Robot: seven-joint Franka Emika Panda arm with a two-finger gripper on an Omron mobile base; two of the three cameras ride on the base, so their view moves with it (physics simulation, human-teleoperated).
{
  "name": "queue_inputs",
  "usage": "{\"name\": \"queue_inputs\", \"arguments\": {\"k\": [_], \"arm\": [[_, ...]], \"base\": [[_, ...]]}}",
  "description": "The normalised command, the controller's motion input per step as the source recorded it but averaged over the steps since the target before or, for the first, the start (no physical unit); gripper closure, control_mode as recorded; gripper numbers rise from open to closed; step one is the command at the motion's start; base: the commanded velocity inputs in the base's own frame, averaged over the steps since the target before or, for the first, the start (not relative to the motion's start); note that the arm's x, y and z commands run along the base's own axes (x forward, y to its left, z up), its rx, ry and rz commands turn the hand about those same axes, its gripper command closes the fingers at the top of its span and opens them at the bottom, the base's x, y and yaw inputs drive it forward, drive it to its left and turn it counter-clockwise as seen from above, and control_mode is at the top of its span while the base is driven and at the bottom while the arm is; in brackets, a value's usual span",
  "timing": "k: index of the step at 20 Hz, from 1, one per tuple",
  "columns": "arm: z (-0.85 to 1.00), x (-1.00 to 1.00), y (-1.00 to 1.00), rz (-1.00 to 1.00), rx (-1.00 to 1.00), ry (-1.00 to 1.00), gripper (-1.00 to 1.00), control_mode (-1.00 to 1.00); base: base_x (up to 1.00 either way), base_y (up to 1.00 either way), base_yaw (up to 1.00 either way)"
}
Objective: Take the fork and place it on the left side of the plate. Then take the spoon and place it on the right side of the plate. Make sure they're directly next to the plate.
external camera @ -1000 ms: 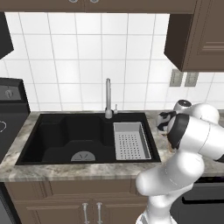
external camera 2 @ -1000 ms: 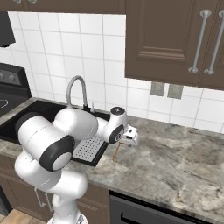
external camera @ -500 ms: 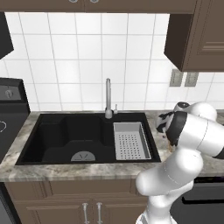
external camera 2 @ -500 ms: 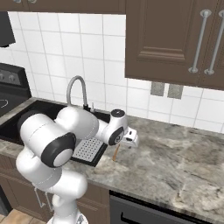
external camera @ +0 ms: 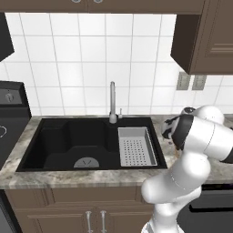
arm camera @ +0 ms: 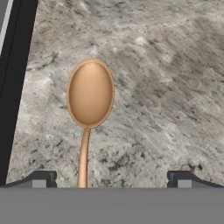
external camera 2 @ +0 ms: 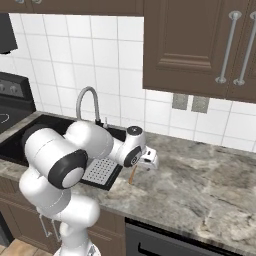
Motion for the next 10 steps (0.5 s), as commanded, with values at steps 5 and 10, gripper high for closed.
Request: {"name": "queue_inputs", "arguments": {"k": [5, 10], "arm": [[-0.06, 0.22, 0.05, 0.0, 0.0, 0.0, -1.0, -1.0], [-0.14, 0.25, 0.04, 0.0, 0.0, 0.0, -1.0, -1.0]], "base": [[0.0, 0.0, 0.0], [0.0, 0.0, 0.0]]}}
